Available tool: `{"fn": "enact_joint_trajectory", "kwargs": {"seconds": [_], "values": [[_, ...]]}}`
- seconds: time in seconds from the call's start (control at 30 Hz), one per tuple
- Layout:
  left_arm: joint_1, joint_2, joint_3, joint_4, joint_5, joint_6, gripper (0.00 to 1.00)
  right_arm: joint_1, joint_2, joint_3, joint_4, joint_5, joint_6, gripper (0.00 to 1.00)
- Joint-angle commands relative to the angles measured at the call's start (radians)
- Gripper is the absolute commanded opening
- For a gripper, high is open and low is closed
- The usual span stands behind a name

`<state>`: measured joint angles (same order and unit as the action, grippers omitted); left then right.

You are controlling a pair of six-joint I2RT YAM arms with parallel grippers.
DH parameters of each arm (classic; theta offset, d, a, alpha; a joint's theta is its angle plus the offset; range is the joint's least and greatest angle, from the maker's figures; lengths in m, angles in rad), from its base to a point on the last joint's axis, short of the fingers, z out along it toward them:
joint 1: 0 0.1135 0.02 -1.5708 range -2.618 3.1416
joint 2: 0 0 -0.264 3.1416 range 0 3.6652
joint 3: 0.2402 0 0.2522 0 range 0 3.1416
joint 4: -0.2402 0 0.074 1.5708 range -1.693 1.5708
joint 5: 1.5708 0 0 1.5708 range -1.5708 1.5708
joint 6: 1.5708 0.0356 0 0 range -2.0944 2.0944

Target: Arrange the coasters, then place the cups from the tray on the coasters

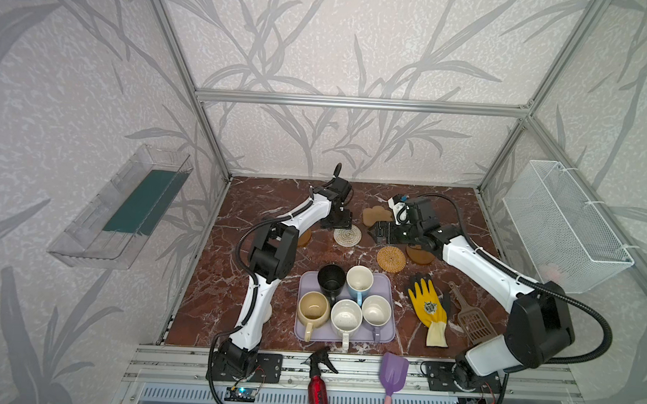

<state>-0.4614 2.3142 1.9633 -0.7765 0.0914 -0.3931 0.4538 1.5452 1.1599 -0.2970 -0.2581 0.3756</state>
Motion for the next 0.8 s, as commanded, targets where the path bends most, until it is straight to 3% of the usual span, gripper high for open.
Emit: {"fn": "enact_joint_trajectory", "kwargs": {"seconds": [0.0,0.27,0.57,0.77], "values": [[-0.013,0.041,0.050,-0.058,-0.039,0.017,0.71,-0.010,0.023,0.009,0.006,-0.031,0.008,0.99],[-0.019,0.109,0.103,-0.100,-0.071,0.036,0.65,-0.010,0.080,0.057,-0.018,-0.065,0.013,0.99],[-0.015,0.138,0.135,-0.194,-0.173,0.045,0.47,-0.009,0.093,0.058,-0.006,-0.082,0.029,0.99],[0.000,0.139,0.138,-0.262,-0.278,0.039,0.46,-0.003,0.104,0.066,-0.007,-0.090,0.032,0.99]]}}
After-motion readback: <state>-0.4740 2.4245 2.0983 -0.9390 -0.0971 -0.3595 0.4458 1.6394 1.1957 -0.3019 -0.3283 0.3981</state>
